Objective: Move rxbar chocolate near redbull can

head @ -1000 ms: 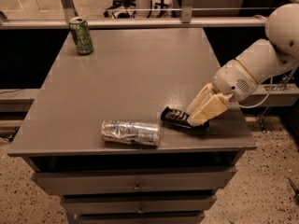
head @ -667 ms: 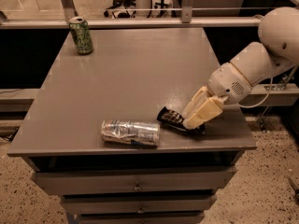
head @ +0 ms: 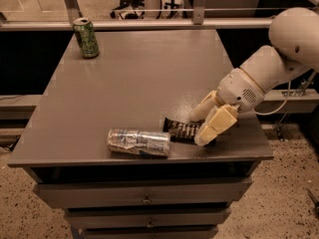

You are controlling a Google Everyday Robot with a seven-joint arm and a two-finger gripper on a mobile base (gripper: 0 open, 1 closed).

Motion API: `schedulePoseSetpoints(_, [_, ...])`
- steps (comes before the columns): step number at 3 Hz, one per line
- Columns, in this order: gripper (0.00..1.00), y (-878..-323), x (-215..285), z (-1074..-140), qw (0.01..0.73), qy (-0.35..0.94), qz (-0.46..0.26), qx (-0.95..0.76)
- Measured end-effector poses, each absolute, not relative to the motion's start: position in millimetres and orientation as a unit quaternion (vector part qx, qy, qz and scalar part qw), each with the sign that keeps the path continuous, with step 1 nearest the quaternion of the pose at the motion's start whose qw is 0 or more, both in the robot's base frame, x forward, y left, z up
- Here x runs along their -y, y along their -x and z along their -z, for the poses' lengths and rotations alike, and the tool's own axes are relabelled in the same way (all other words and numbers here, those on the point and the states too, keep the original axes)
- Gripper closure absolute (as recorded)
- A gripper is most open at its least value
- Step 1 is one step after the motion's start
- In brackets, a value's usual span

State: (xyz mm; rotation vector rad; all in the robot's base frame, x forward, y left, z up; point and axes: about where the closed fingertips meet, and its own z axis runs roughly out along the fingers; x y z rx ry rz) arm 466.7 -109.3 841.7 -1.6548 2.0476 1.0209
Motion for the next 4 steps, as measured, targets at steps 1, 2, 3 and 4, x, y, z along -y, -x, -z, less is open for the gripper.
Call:
schedulePoseSetpoints(1, [0.00, -467.6, 109.7, -846.7, 0.161, 0.581, -0.352, -0.716])
schedulePoseSetpoints(2, [0.00, -471.2, 113.1, -855.0, 0.169, 0.583, -0.342, -0.718])
schedulePoseSetpoints(3, [0.00, -489.7, 140.1, -884.4, 0.224, 0.568, -0.316, -0.726])
schedulePoseSetpoints(4, [0.00, -519.5, 179.2, -964.7, 0.331, 0.556, -0.262, -0.716])
